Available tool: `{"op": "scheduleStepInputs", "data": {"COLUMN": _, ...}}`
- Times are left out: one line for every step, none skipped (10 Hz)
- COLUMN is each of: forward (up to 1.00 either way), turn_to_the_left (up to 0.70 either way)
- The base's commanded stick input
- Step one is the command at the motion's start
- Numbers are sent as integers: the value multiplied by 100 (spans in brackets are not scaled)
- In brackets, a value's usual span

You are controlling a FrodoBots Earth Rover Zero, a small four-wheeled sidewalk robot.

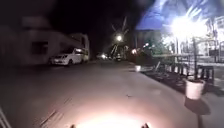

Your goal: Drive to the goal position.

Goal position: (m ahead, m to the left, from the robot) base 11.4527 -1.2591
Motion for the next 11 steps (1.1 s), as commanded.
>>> {"op": "scheduleStepInputs", "data": {"forward": 70, "turn_to_the_left": 0}}
{"op": "scheduleStepInputs", "data": {"forward": 70, "turn_to_the_left": 0}}
{"op": "scheduleStepInputs", "data": {"forward": 70, "turn_to_the_left": 0}}
{"op": "scheduleStepInputs", "data": {"forward": 70, "turn_to_the_left": 0}}
{"op": "scheduleStepInputs", "data": {"forward": 70, "turn_to_the_left": 0}}
{"op": "scheduleStepInputs", "data": {"forward": 70, "turn_to_the_left": 0}}
{"op": "scheduleStepInputs", "data": {"forward": 70, "turn_to_the_left": 0}}
{"op": "scheduleStepInputs", "data": {"forward": 70, "turn_to_the_left": 0}}
{"op": "scheduleStepInputs", "data": {"forward": 70, "turn_to_the_left": 0}}
{"op": "scheduleStepInputs", "data": {"forward": 70, "turn_to_the_left": 0}}
{"op": "scheduleStepInputs", "data": {"forward": 70, "turn_to_the_left": 0}}
